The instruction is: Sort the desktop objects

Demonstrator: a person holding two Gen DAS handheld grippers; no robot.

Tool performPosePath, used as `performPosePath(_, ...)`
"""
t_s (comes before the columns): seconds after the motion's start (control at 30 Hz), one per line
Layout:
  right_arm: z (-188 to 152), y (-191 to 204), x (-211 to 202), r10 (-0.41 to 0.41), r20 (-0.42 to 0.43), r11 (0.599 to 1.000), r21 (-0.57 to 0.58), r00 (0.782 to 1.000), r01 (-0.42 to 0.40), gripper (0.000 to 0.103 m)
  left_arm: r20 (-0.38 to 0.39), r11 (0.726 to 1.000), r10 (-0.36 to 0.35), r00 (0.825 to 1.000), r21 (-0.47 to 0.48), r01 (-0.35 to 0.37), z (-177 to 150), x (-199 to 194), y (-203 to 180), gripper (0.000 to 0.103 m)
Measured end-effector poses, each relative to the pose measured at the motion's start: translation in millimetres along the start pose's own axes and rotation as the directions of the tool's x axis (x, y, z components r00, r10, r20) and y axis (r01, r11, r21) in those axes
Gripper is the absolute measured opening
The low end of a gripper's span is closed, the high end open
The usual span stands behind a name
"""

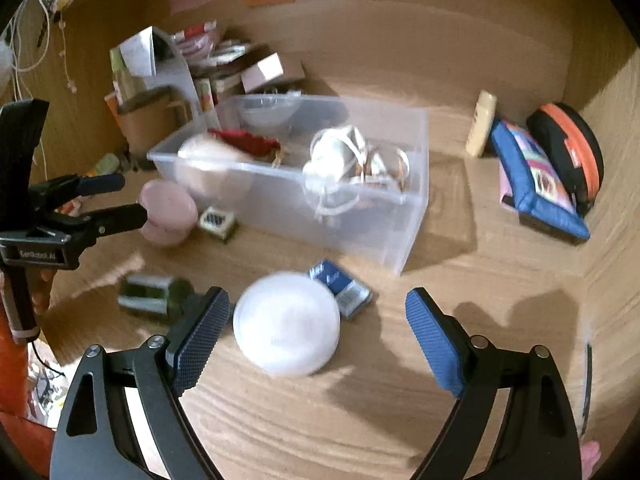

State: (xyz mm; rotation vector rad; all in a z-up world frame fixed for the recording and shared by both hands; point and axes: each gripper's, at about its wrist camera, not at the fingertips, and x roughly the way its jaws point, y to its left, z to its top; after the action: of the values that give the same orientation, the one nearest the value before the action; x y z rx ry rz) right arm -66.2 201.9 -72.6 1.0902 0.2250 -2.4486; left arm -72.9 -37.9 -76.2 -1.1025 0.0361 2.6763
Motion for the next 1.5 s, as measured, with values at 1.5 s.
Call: performPosePath(1.5,-15,-6,29,0.087,-0.032,0.996,-0.007,0.996,-0.087,0.063,-0.023,0.995,-0.075,0.997,-0.074,0.073,-4,35,8,0.065)
